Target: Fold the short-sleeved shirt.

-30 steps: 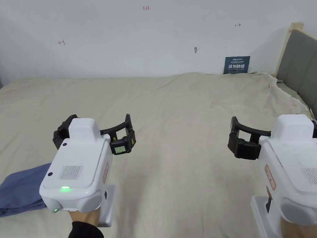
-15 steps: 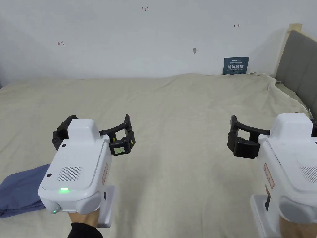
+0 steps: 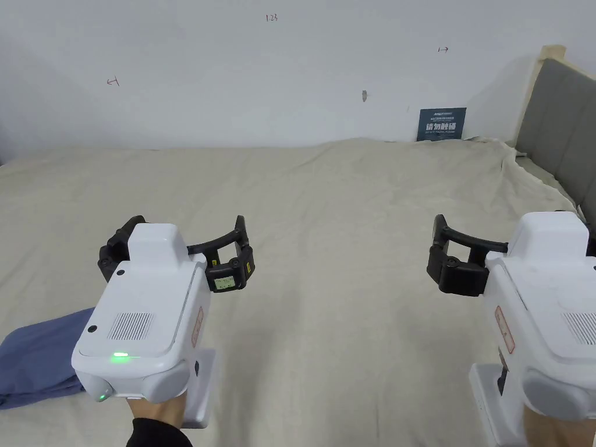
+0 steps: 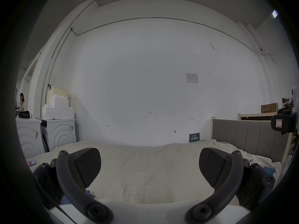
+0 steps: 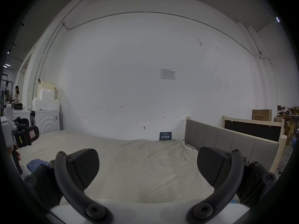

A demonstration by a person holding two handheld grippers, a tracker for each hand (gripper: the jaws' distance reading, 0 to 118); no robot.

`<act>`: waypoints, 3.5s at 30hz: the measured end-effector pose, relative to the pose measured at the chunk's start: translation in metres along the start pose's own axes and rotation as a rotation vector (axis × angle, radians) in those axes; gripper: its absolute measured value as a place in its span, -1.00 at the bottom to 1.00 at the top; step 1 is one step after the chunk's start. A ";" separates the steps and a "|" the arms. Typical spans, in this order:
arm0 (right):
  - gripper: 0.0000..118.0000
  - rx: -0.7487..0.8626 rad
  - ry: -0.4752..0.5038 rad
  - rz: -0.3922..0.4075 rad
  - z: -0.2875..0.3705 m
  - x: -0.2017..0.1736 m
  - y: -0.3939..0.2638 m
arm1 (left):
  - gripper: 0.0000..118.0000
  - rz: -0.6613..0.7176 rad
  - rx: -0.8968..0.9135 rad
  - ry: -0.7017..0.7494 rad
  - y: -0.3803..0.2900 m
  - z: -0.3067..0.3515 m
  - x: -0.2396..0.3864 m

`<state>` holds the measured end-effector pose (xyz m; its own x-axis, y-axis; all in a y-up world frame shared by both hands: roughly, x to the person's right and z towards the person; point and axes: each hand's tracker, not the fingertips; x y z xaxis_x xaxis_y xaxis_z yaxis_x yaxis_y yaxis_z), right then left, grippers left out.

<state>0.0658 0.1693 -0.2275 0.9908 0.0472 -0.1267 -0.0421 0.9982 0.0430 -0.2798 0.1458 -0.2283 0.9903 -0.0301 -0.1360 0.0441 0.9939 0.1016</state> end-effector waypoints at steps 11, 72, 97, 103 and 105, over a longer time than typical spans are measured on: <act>1.00 0.001 0.001 -0.002 0.001 0.000 0.000 | 1.00 0.008 0.003 0.006 0.000 0.001 -0.003; 0.99 -0.609 -0.156 -0.279 -0.029 0.001 0.027 | 1.00 0.049 0.013 0.006 0.001 0.003 -0.010; 0.99 -0.353 -0.104 -0.147 -0.023 -0.012 0.020 | 1.00 0.038 0.020 0.001 0.001 0.001 -0.007; 0.99 -0.153 -0.057 -0.160 -0.019 -0.002 0.008 | 1.00 0.033 0.025 0.000 0.002 0.002 -0.007; 1.00 -0.146 -0.056 -0.125 -0.019 -0.001 0.006 | 1.00 0.034 0.026 -0.002 0.002 0.002 -0.007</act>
<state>0.0616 0.1757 -0.2464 0.9949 -0.0754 -0.0668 0.0674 0.9911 -0.1147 -0.2863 0.1476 -0.2256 0.9915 0.0031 -0.1304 0.0142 0.9912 0.1316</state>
